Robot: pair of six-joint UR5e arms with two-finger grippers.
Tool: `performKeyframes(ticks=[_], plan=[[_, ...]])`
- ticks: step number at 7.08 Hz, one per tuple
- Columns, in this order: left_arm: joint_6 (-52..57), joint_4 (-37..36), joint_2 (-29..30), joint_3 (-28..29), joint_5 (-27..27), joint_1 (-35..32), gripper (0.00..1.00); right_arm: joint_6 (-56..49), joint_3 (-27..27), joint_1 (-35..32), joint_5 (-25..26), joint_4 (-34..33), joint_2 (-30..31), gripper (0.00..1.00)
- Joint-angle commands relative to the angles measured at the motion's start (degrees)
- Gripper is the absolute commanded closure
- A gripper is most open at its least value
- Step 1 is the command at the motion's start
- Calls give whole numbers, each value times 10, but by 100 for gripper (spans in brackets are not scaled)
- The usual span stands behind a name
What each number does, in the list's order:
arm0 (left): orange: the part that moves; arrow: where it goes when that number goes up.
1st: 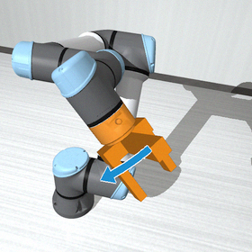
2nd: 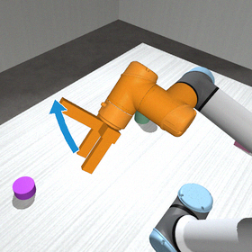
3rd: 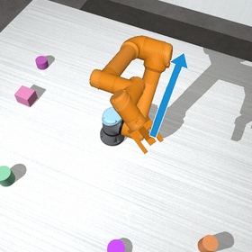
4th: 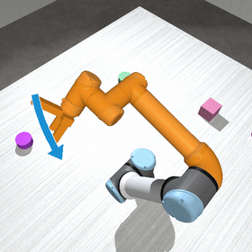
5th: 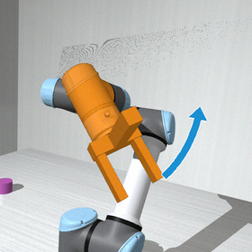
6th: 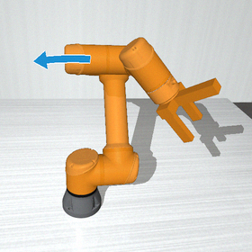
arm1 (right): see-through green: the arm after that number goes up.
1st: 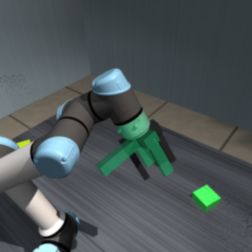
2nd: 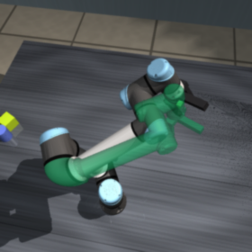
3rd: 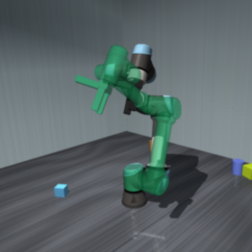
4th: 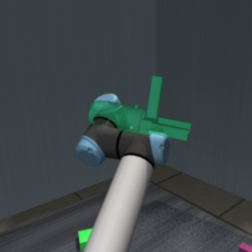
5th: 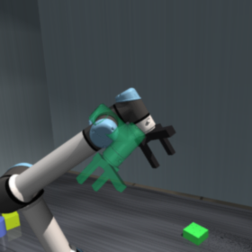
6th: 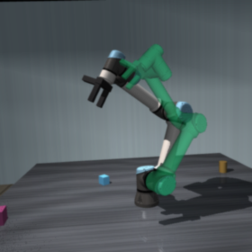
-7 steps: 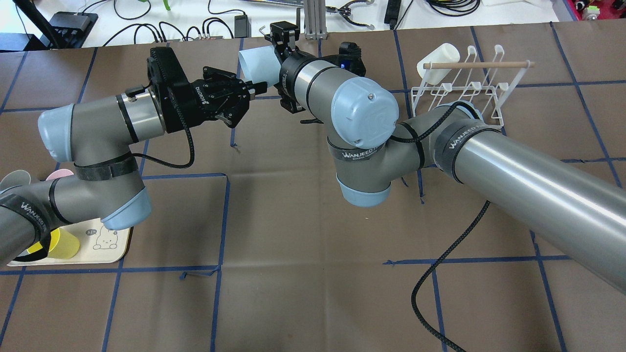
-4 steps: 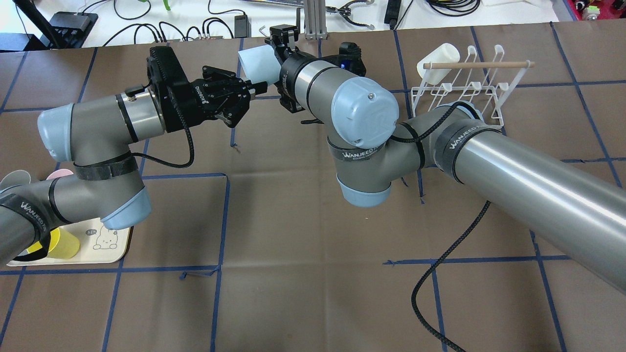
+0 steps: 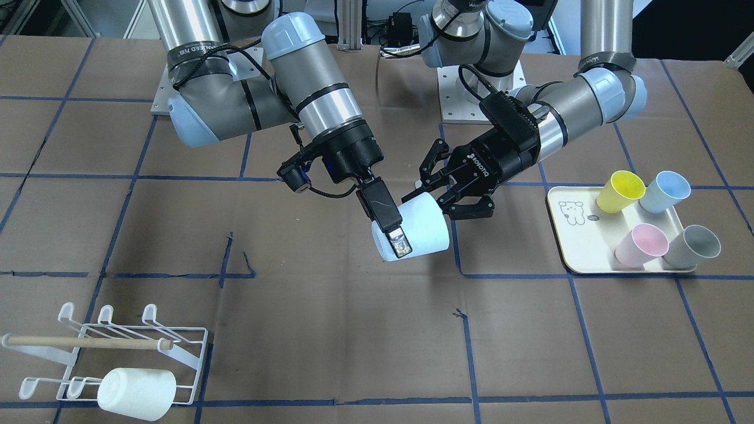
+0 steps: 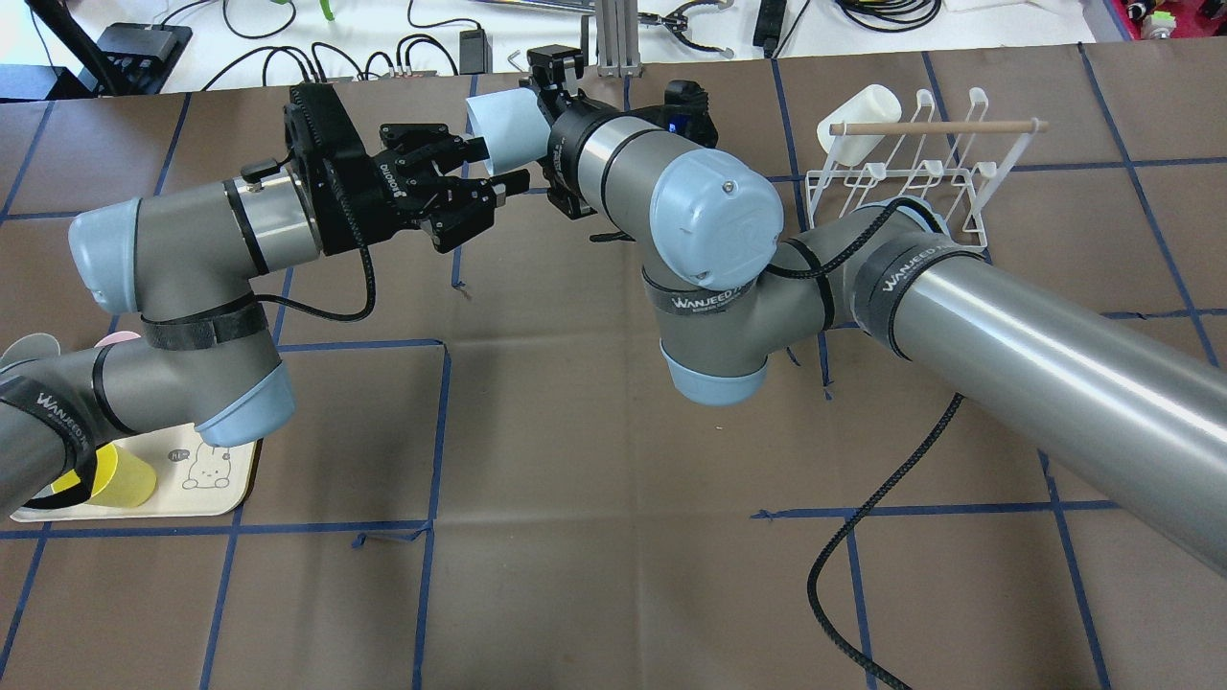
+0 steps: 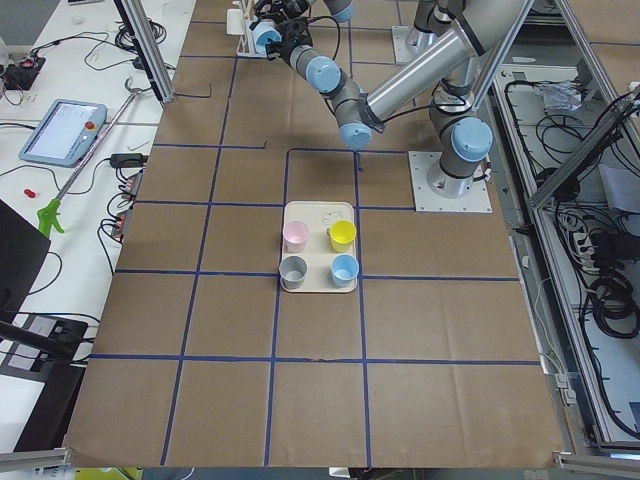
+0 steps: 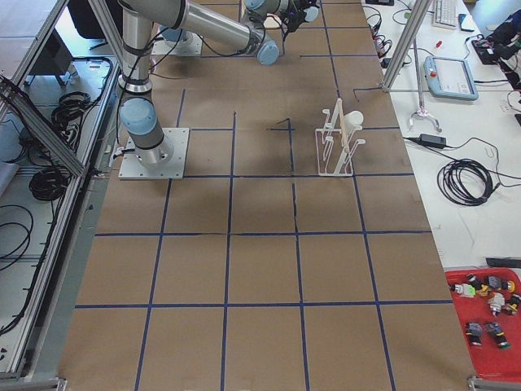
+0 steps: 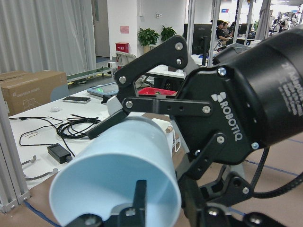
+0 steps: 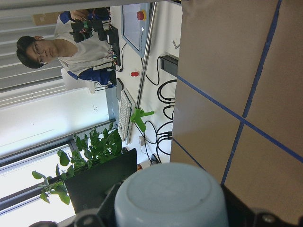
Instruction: Transfer IKEA cup to right arm and place on rack
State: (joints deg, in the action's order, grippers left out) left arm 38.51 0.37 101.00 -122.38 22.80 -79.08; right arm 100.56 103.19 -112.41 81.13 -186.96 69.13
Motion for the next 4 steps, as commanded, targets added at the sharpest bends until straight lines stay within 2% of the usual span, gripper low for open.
performKeyframes(ticks=[1,2,3,4], plan=[[-26,1,-1,0,-1,2,6,0,0,0,0,0,0,59],[-27,1,-4,2,-4,11,2,0,-1,0,0,0,1,62],[-28,1,-7,2,-1,31,1,-1,-1,0,1,0,1,63],[-29,4,-12,0,-8,77,1,-2,-2,0,2,0,1,64]])
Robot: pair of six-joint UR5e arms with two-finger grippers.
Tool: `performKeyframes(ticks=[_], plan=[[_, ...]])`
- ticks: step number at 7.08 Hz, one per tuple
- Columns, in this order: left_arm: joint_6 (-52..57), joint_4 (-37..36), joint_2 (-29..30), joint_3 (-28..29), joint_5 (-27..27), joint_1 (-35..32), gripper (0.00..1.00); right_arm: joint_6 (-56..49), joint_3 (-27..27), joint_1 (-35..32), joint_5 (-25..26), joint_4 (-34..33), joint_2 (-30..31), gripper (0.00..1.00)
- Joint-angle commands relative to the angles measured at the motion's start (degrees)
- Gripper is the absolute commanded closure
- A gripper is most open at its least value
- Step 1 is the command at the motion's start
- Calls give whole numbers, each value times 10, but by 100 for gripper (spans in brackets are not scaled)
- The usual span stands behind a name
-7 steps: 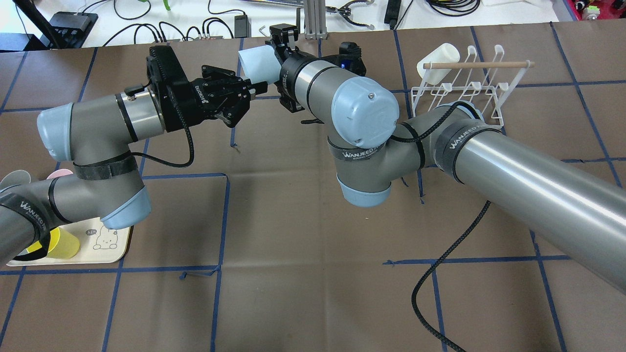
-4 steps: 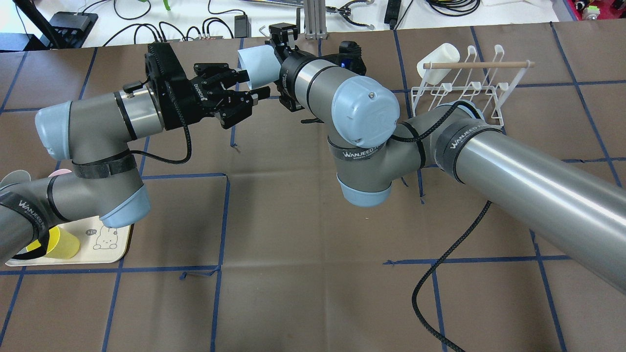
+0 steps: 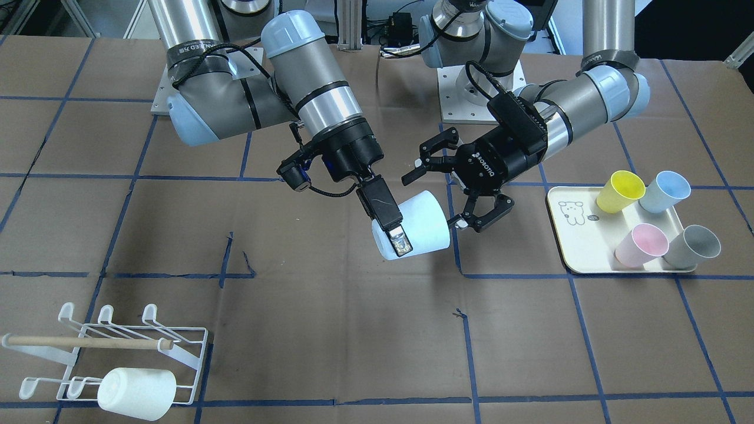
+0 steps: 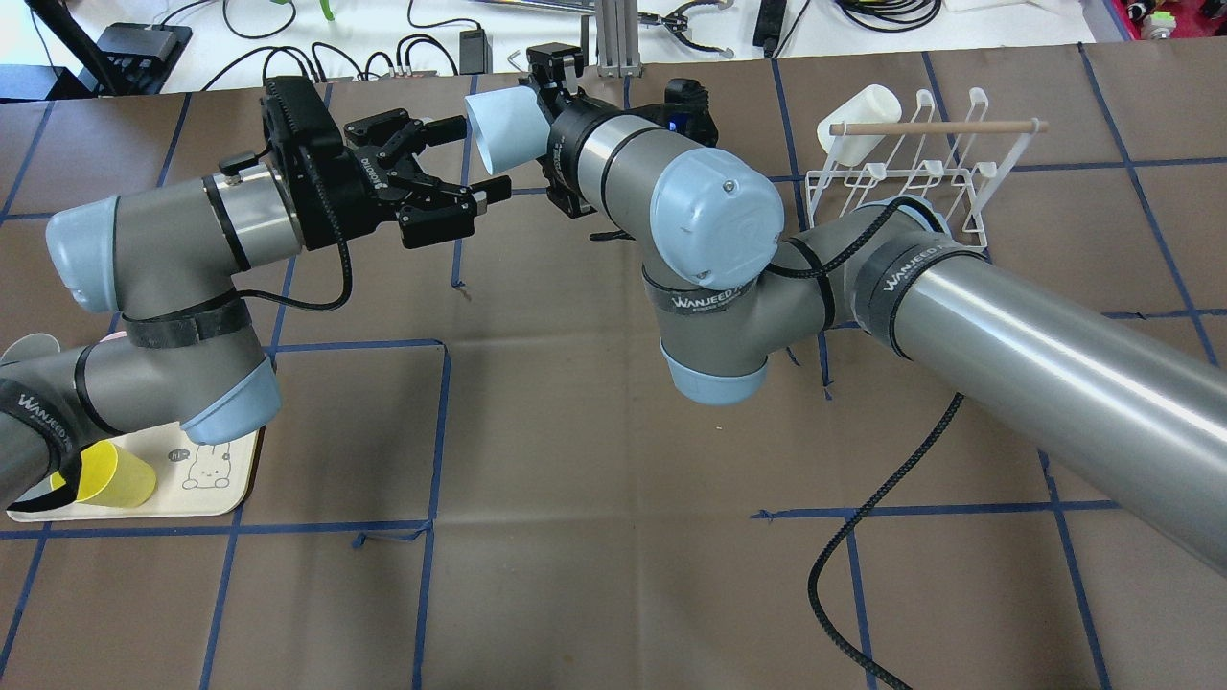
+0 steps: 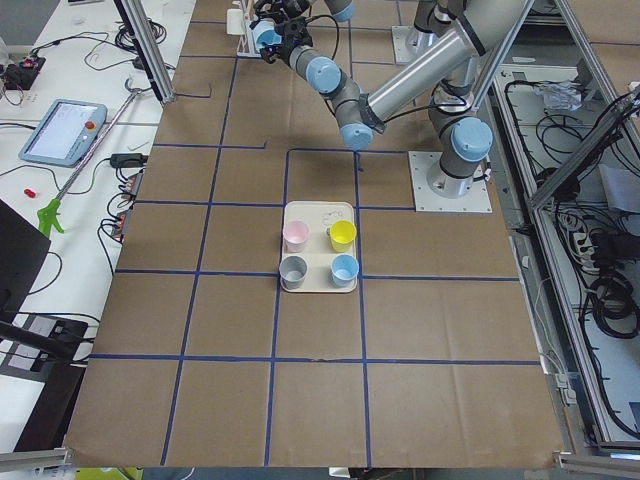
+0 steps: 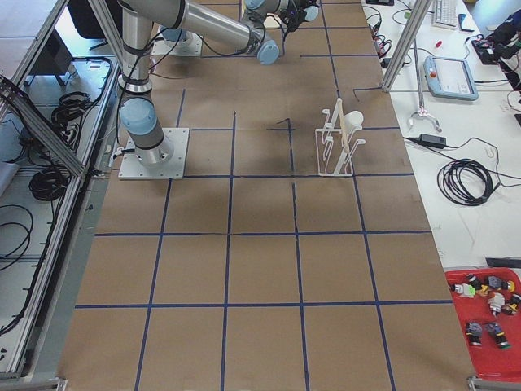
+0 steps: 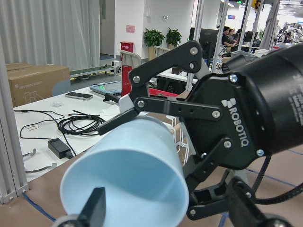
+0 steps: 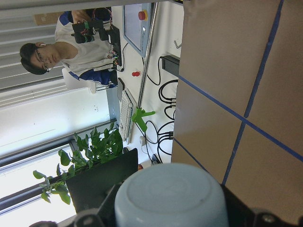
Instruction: Transfer IKEA cup to right arm and place on rack
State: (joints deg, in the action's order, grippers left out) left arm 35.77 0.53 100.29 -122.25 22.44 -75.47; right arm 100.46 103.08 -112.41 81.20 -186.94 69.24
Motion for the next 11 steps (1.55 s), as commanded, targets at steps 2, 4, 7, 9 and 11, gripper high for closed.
performKeyframes(ticks=[2,4,7,9,11], plan=[[-7,20,-8,8,10,79,1,-1,-4,11,10,-1,-1,67],[-91,116,-25,87,197,69,1,-85,-2,82,-1,-4,-1,81],[-162,427,-52,239,489,-17,1,-399,1,202,-7,-6,6,87],[-239,676,-42,361,615,-72,1,-611,-4,296,-52,-6,5,91],[-376,867,-48,393,628,-82,1,-796,-27,345,-52,-6,-12,93]])
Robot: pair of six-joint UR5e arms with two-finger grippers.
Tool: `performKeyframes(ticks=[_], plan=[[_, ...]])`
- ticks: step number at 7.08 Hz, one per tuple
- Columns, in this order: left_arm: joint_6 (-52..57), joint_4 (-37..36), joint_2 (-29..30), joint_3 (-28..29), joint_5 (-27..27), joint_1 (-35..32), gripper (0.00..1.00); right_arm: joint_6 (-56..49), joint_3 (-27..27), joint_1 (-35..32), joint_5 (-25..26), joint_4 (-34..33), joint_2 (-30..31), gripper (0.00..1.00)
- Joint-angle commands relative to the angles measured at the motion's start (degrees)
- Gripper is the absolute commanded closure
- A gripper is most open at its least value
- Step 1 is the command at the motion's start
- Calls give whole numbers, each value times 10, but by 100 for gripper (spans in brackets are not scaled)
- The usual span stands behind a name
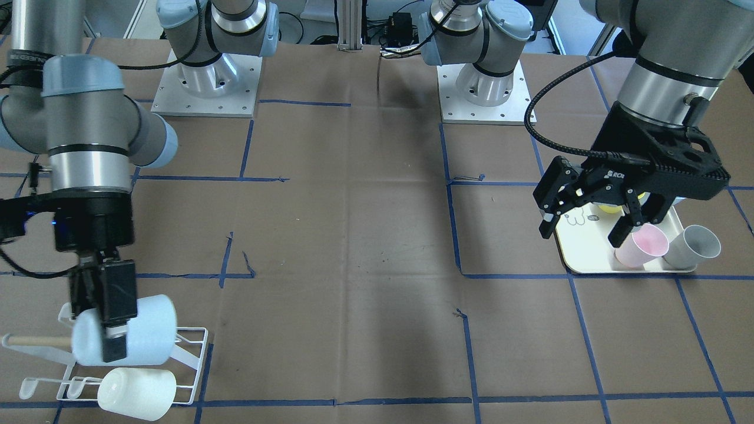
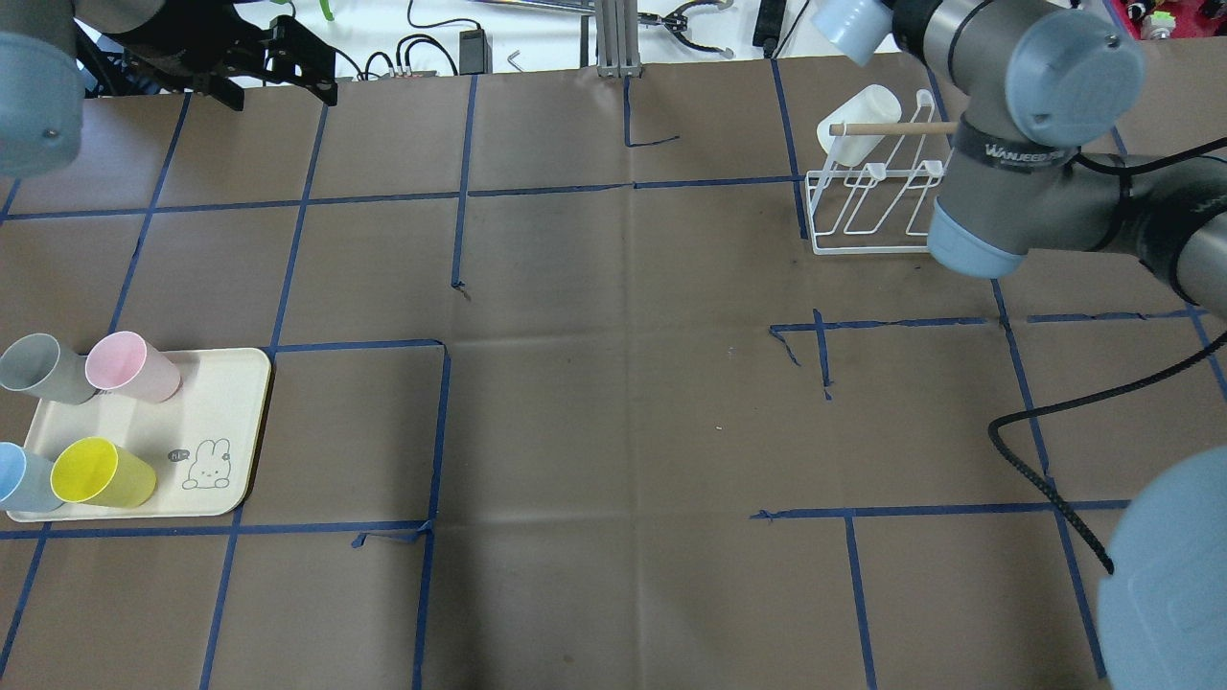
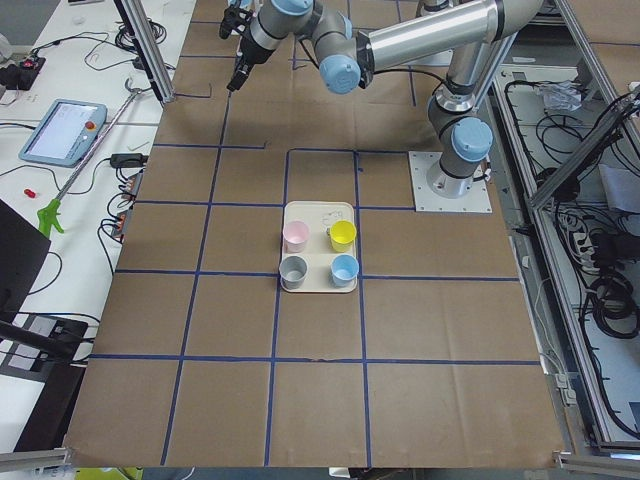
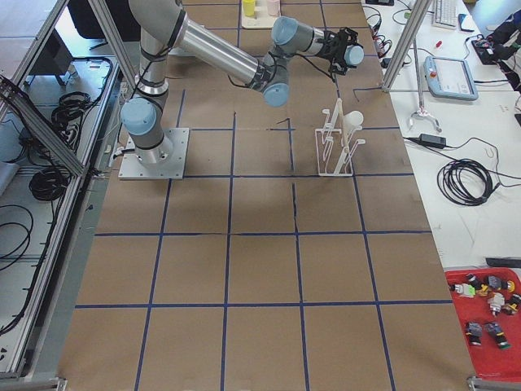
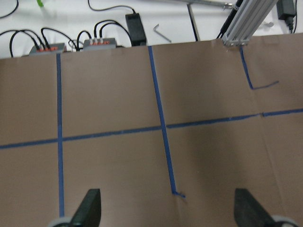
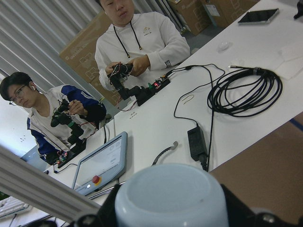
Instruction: Transfer IKEA cup to right arm and place on rack
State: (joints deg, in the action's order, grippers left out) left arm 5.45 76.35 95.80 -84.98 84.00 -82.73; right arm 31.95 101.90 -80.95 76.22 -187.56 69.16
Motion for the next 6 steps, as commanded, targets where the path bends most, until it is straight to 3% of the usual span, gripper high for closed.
performKeyframes(ticks=[1,3,5,6], plan=[[-91,123,-4,17,17,-27,1,-179,-41,42,-3,-6,-36,94],[-100,109,-3,-13,86,-68,1,-266,-73,55,-24,-106,-102,94],[-82,103,-11,-18,79,-66,1,-290,-82,99,-91,-120,-135,93],[-75,103,-11,-18,78,-62,1,-292,-69,104,-98,-120,-137,93]])
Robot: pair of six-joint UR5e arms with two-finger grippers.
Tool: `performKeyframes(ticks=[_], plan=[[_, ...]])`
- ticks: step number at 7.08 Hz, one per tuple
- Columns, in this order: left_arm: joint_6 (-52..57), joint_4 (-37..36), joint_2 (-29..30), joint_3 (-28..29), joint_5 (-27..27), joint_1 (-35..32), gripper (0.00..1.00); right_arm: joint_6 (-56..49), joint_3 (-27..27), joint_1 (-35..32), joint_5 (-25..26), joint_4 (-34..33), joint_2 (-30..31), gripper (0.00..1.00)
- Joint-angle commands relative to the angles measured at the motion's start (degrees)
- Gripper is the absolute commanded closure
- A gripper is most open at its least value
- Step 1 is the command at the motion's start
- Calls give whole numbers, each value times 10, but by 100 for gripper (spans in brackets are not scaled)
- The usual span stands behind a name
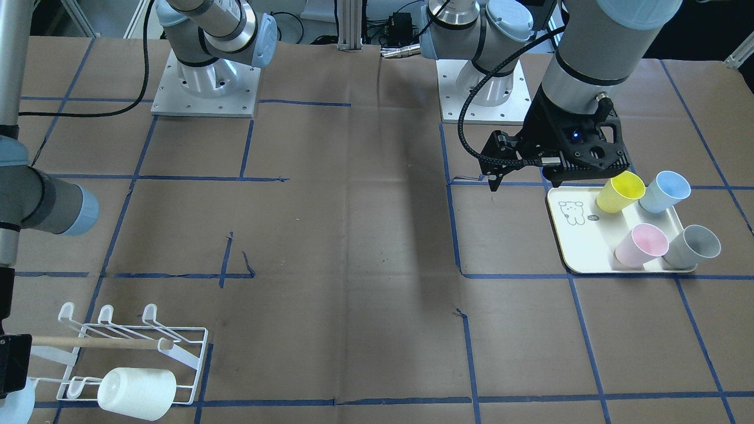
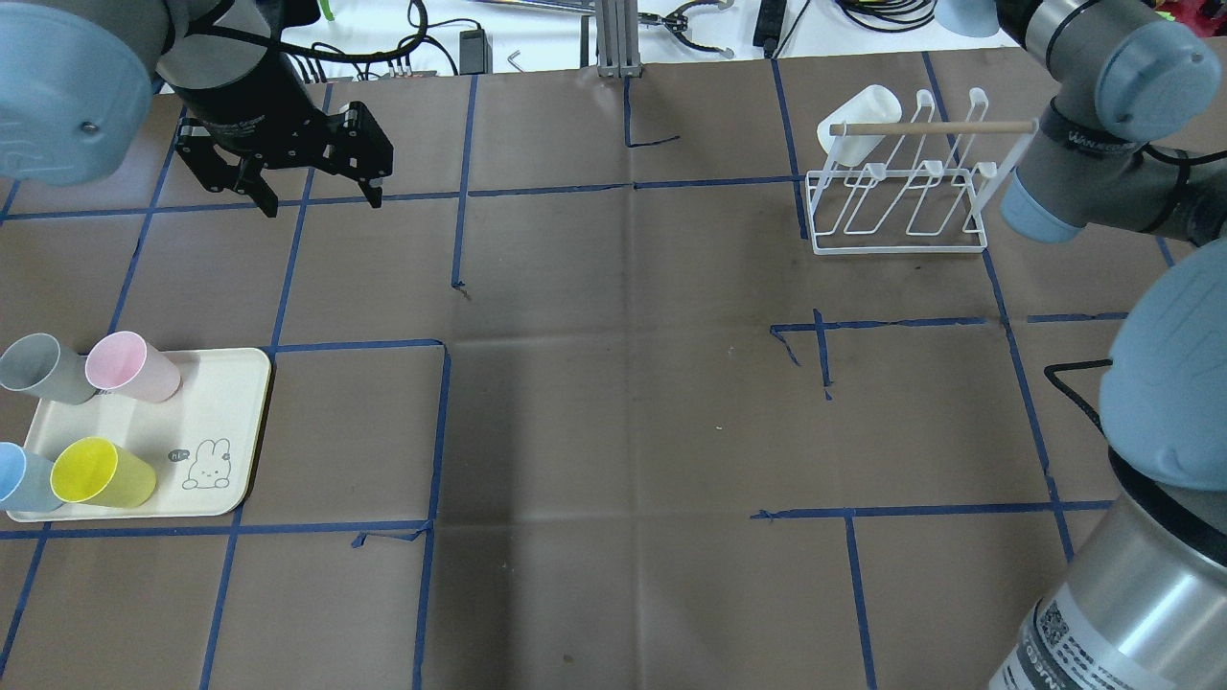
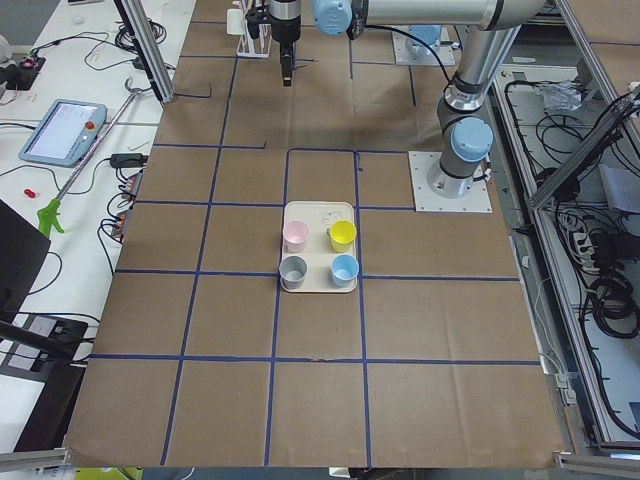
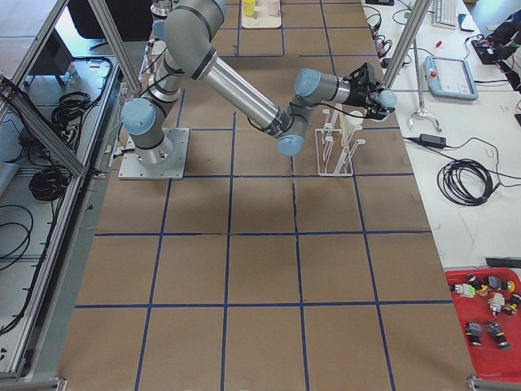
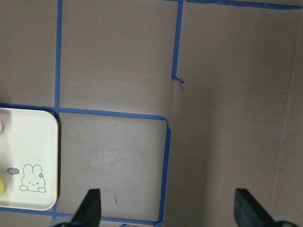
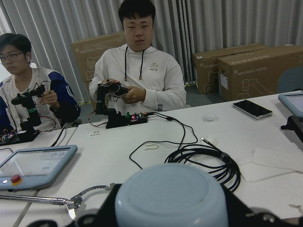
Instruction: Transfer IKEA cup to right arm and place on rack
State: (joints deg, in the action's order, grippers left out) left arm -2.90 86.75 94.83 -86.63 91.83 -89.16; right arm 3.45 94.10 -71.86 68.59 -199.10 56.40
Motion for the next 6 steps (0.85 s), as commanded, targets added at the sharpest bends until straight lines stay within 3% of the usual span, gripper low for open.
performKeyframes(ticks=[1,2,6], plan=[[20,-1,-3,-1,-12,13,1,-13,32,26,-23,-4,-9,93],[27,-1,-7,-1,-34,23,1,-35,46,42,-33,-4,-9,93],[28,1,-8,-3,-28,21,1,-45,78,50,-38,-15,-16,93]])
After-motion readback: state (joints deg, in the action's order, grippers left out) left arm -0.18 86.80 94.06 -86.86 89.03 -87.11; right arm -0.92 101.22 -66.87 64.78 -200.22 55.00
